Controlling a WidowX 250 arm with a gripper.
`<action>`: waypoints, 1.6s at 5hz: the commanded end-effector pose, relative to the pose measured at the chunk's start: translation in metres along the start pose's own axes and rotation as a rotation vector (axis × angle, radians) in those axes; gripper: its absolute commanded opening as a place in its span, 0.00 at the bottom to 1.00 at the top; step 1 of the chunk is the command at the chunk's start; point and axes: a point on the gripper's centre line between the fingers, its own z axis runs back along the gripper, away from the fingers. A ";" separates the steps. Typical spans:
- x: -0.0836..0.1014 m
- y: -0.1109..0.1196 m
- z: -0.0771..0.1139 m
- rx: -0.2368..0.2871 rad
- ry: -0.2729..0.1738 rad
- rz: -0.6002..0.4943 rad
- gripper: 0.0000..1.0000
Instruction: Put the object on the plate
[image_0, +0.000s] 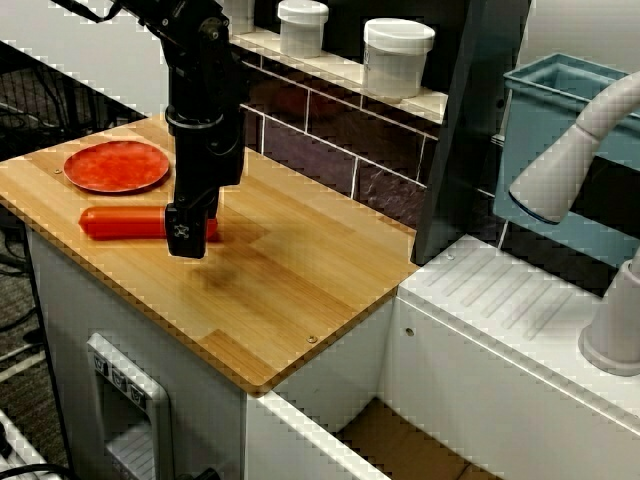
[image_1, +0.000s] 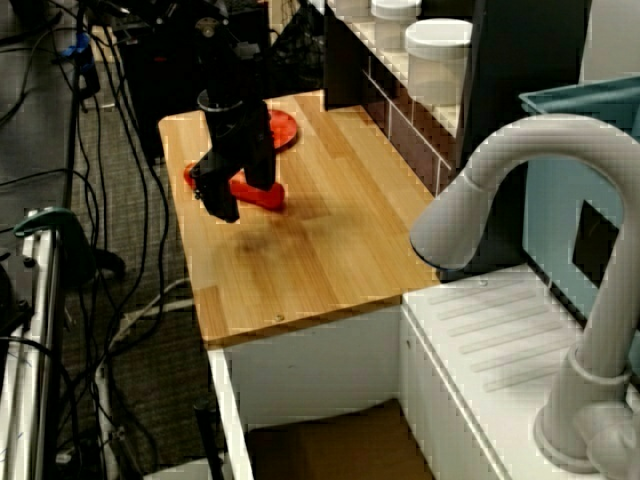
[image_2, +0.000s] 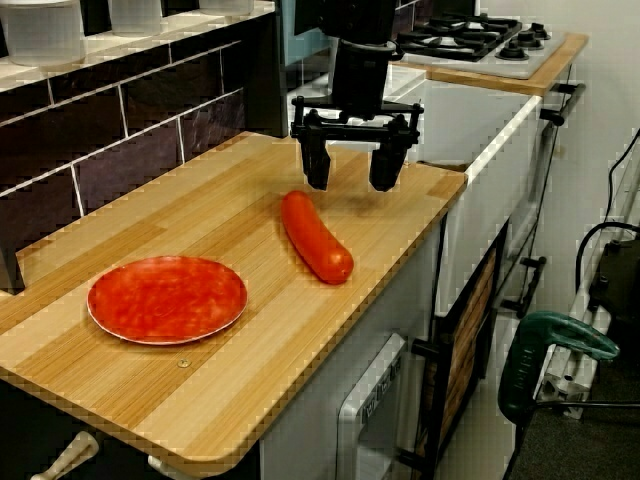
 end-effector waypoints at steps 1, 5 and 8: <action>0.000 0.000 0.000 0.000 0.000 0.000 1.00; -0.032 0.041 0.042 -0.105 -0.111 0.101 1.00; -0.035 0.045 0.002 -0.058 -0.102 0.181 1.00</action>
